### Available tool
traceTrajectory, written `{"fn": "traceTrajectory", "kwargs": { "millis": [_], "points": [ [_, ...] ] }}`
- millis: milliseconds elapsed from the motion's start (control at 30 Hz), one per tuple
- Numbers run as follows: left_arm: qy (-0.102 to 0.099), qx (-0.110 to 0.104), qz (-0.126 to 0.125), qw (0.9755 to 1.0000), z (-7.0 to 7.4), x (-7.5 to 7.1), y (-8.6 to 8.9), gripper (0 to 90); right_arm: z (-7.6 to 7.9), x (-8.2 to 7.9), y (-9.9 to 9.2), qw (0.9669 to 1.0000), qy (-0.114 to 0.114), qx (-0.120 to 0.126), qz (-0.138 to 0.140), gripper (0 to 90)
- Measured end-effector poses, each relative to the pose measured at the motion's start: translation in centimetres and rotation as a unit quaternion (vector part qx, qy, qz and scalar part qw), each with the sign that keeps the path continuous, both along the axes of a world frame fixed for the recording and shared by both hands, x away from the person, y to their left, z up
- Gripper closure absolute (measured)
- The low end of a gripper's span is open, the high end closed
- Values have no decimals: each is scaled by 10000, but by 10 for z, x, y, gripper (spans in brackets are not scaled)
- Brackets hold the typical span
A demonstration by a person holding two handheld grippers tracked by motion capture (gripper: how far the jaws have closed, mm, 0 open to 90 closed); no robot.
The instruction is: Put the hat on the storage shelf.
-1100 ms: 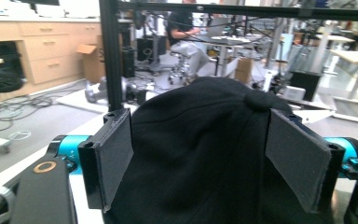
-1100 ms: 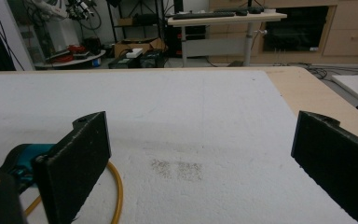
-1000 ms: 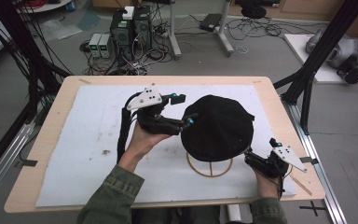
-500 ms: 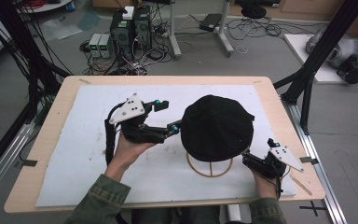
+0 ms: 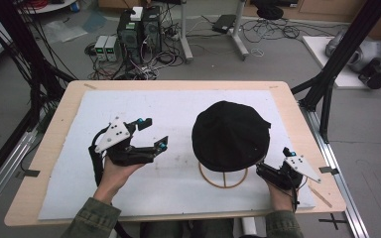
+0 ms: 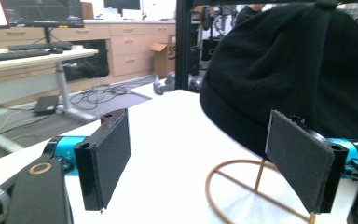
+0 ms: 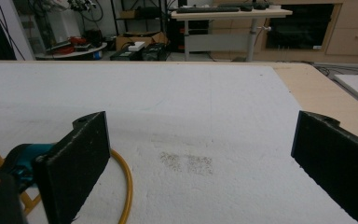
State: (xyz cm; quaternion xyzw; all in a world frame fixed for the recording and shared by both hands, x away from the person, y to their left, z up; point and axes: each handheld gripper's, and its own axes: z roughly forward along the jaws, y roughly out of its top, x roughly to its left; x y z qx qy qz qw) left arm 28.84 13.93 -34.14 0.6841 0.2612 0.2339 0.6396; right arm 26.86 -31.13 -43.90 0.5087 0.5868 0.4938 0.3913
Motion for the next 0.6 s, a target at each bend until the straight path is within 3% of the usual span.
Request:
{"fn": "traceTrajectory", "kwargs": {
  "millis": [233,367,433,600],
  "points": [
    [-32,-25,596,9982,-13,-4,26,223,-1,0,4,10000,52,-31,33,36],
    [-22,-23,1084,9941,-24,-6,44,219,-1,0,5,10000,56,-21,41,36],
    [-78,-97,1448,9894,-28,-9,53,219,-1,1,6,10000,82,-9,36,36],
    [-266,-286,2254,9735,-42,-20,71,213,-2,1,7,10000,43,-69,-18,36]
  ]
}}
